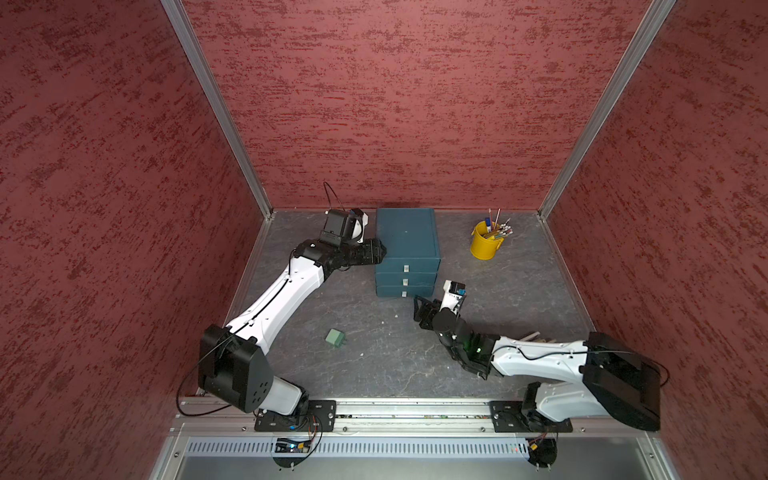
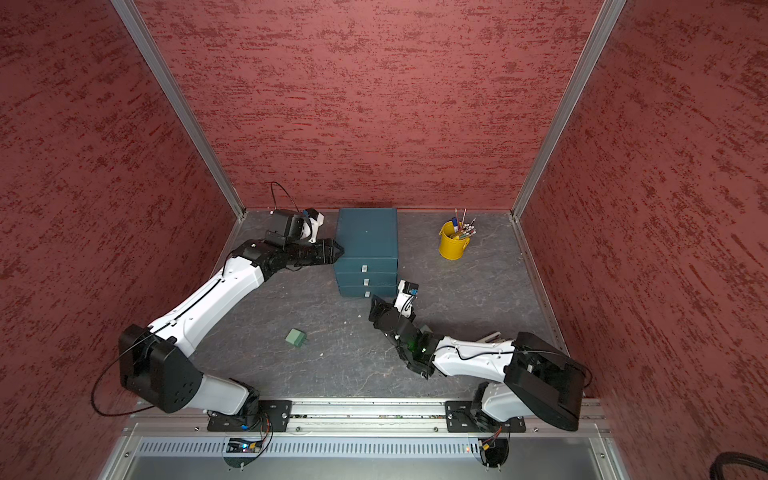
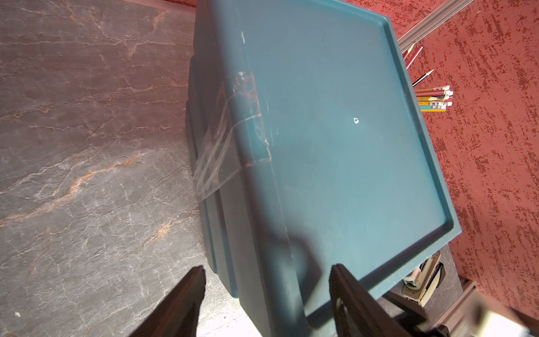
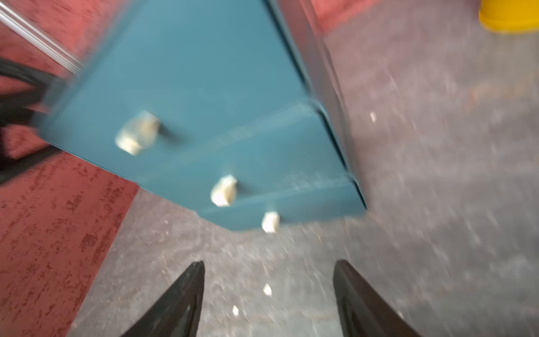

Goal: Place the plugs into the drawer by color
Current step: Open the drawer in the storage box.

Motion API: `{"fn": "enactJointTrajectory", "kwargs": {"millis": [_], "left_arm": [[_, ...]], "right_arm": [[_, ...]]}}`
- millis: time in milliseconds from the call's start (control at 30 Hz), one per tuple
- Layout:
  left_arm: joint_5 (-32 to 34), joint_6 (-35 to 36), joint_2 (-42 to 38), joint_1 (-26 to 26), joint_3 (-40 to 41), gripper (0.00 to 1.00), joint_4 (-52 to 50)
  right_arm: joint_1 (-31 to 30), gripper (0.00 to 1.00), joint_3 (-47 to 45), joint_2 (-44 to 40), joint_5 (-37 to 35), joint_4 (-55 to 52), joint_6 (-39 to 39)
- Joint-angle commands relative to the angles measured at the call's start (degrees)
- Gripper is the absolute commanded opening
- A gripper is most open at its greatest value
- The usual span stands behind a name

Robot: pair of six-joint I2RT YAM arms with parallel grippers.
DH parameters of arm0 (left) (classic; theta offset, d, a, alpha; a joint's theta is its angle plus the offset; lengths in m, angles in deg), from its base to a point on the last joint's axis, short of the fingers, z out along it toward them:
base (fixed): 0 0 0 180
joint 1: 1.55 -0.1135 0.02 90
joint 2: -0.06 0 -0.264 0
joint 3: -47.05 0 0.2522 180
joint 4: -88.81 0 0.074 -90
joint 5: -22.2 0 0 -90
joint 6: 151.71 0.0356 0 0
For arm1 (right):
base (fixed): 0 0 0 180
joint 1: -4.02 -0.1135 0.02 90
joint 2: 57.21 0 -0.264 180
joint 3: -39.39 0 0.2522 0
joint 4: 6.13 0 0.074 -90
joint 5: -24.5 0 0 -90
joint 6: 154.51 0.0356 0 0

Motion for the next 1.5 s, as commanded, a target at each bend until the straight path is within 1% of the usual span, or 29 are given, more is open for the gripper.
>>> {"fn": "enactJointTrajectory", "kwargs": {"millis": [0, 33, 133, 267, 367, 467, 533, 667, 767, 833, 1100, 1200, 1267, 1300, 1400, 1467], "left_arm": [[-0.4, 0.5, -1.3, -0.4, 0.5, 0.71, 0.3], [-0.4, 0.4, -1.5, -0.4, 0.5, 0.71, 0.3], [-0.3, 0.5, -1.6, -0.4, 0.5, 0.71, 0.2], [-0.5, 0.4, -1.3, -0.4, 0.5, 0.71, 0.2], [-0.6, 0.3, -1.0, -0.4, 0.3, 0.71, 0.2], [-0.5, 0.3, -1.0, -0.4, 0.4, 0.71, 0.3], [-0.5, 0.4, -1.0, -0.4, 0.4, 0.71, 0.3], [-0.5, 0.4, -1.1, -0.4, 0.3, 0.71, 0.3], [-0.5, 0.4, -1.2, -0.4, 0.5, 0.71, 0.3], [-0.6, 0.4, -1.1, -0.5, 0.5, 0.71, 0.3], [-0.5, 0.6, -1.0, -0.5, 0.3, 0.71, 0.2], [-0.4, 0.6, -1.0, -0.5, 0.3, 0.70, 0.1], [-0.3, 0.7, -0.9, -0.6, 0.4, 0.70, 0.1], [-0.3, 0.7, -0.9, -0.6, 0.4, 0.70, 0.1], [-0.3, 0.7, -0.9, -0.7, 0.4, 0.70, 0.1], [-0.4, 0.8, -0.8, -0.6, 0.4, 0.70, 0.1]], "right_arm": [[1.1, 0.72, -0.8, 3.2, 5.1, 7.3, 8.5], [1.6, 0.71, -0.9, 4.0, 5.9, 9.2, 9.5], [2.7, 0.65, -2.4, 10.9, 8.4, 18.8, 12.1], [3.1, 0.63, -1.4, 18.3, 10.9, 27.5, 12.3], [3.1, 0.58, -1.9, 23.1, 10.7, 35.3, 13.0], [3.5, 0.56, -2.2, 28.4, 11.0, 44.9, 13.4], [4.0, 0.55, -1.5, 31.1, 11.4, 47.7, 14.1], [5.2, 0.53, -0.9, 34.7, 11.0, 51.3, 15.1], [6.4, 0.46, 0.0, 36.3, 11.9, 53.1, 14.7], [7.0, 0.44, 1.1, 36.9, 12.9, 53.2, 14.0], [7.6, 0.43, 3.4, 39.4, 13.8, 53.3, 14.3], [8.1, 0.39, 3.8, 40.7, 13.8, 54.4, 15.1], [8.4, 0.38, 3.9, 41.4, 13.6, 55.3, 15.6], [8.6, 0.35, 4.0, 41.7, 13.7, 55.6, 15.6], [9.3, 0.31, 4.6, 42.0, 14.4, 55.6, 15.4], [9.6, 0.31, 5.3, 42.0, 15.3, 55.4, 14.8]]}}
